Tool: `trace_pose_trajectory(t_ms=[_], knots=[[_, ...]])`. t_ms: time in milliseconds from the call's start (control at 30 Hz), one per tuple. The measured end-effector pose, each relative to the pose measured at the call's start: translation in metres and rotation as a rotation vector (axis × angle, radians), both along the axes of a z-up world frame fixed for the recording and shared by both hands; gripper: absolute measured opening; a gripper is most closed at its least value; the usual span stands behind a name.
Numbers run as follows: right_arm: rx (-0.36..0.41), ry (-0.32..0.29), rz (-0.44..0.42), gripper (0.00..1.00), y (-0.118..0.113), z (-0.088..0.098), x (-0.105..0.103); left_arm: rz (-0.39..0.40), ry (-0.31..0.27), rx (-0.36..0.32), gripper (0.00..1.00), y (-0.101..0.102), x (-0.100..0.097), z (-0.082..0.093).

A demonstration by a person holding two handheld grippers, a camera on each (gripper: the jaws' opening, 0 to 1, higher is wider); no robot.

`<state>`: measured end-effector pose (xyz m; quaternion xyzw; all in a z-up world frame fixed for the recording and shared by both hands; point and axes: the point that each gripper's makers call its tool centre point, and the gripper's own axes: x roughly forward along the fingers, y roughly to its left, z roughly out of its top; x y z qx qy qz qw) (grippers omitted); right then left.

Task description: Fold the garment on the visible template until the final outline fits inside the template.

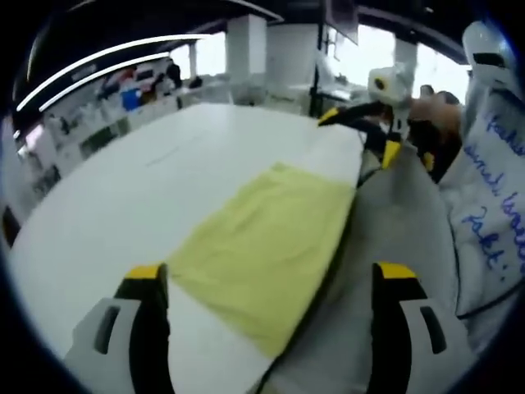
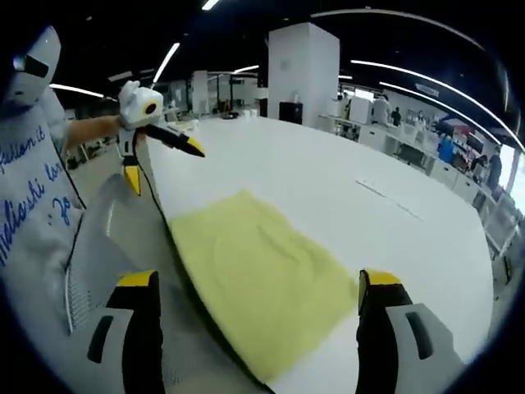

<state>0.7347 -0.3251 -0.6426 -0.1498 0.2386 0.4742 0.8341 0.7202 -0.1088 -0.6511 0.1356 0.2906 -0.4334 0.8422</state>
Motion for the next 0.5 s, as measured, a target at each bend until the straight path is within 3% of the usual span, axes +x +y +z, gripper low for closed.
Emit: trace_pose_trajectory(t_ms=[167,267,333,367,433,500], knots=[[-0.011,0.030,0.020,1.00,0.001,-0.007,-0.013,-0.001,0.022,0.000,1.00,-0.002,-0.008,-0.008],[-0.013,0.026,0.030,1.00,0.003,-0.006,-0.018,-0.027,0.049,0.038,1.00,-0.003,-0.017,-0.012],[-0.006,0.025,0.025,1.00,0.004,-0.004,-0.021,-0.014,0.060,0.024,1.00,-0.003,-0.020,-0.010],[-0.004,0.025,0.023,1.00,0.005,-0.003,-0.022,0.015,0.073,-0.019,1.00,-0.006,-0.022,-0.005],[0.002,0.000,0.002,1.00,0.003,-0.001,-0.020,0.049,0.048,-0.059,1.00,-0.007,-0.020,0.003],[0.001,0.000,0.002,1.00,0.003,-0.002,-0.021,0.038,0.035,-0.040,1.00,-0.006,-0.022,0.003]])
